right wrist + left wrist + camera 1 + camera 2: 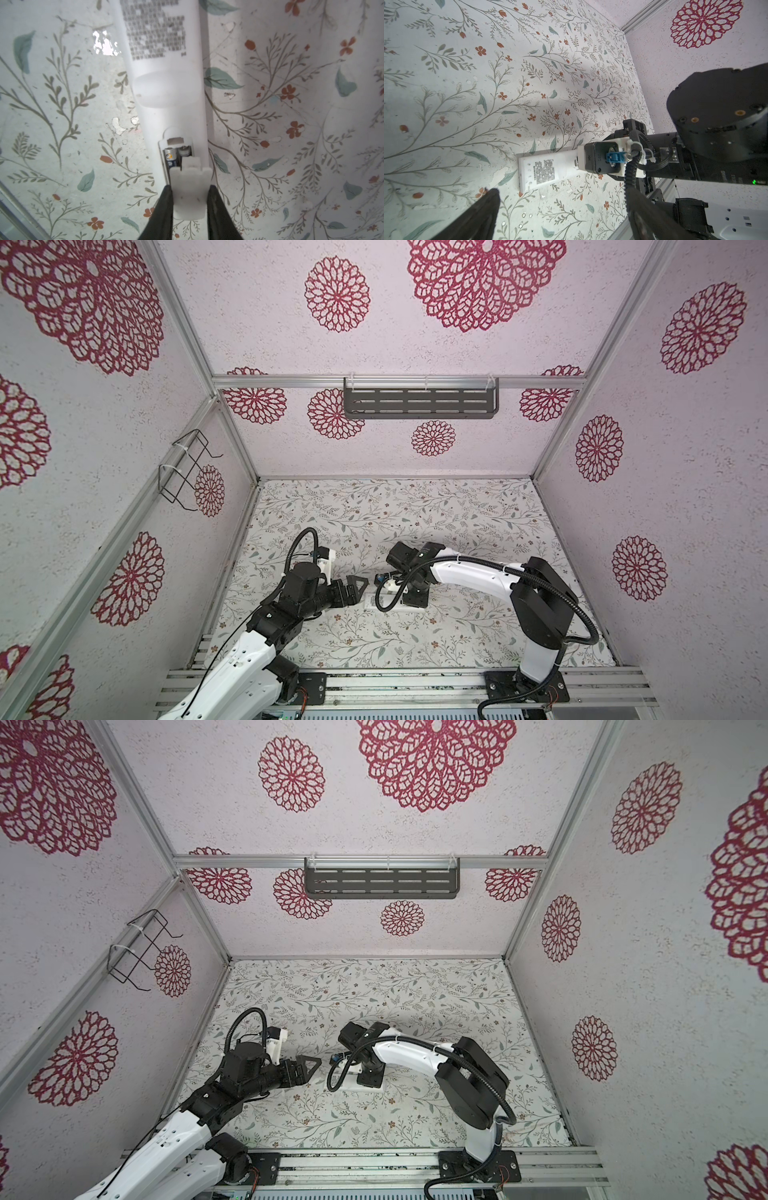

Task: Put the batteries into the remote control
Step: 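Rotate the right gripper to align the cover along the remote, then slide the cover along the compartment over the batteries with the right gripper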

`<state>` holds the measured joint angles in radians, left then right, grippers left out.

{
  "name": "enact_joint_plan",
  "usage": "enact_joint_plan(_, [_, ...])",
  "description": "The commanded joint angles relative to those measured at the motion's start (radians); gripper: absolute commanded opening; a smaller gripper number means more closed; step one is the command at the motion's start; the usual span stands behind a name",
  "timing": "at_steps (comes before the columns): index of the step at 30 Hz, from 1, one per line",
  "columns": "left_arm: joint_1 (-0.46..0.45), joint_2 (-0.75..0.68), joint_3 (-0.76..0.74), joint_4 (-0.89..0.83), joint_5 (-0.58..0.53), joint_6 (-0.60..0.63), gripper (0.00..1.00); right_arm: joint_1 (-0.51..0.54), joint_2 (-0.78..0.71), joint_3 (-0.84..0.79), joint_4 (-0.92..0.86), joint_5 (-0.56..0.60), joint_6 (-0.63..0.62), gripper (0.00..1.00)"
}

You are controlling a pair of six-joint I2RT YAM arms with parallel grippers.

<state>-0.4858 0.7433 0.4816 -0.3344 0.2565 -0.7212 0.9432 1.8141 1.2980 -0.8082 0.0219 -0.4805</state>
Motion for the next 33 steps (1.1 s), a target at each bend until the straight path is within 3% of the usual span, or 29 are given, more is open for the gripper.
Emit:
enact_joint_plan(1, [0.005,-0.005,0.000,0.015,-0.007,0.010,0.97,-0.003,-0.004,0.019,-0.004,-0.006,-0.031,0.23])
enact_joint_plan(33, [0.005,-0.024,-0.004,0.015,-0.013,0.011,0.97,0.019,0.015,0.008,0.018,-0.028,-0.043,0.23])
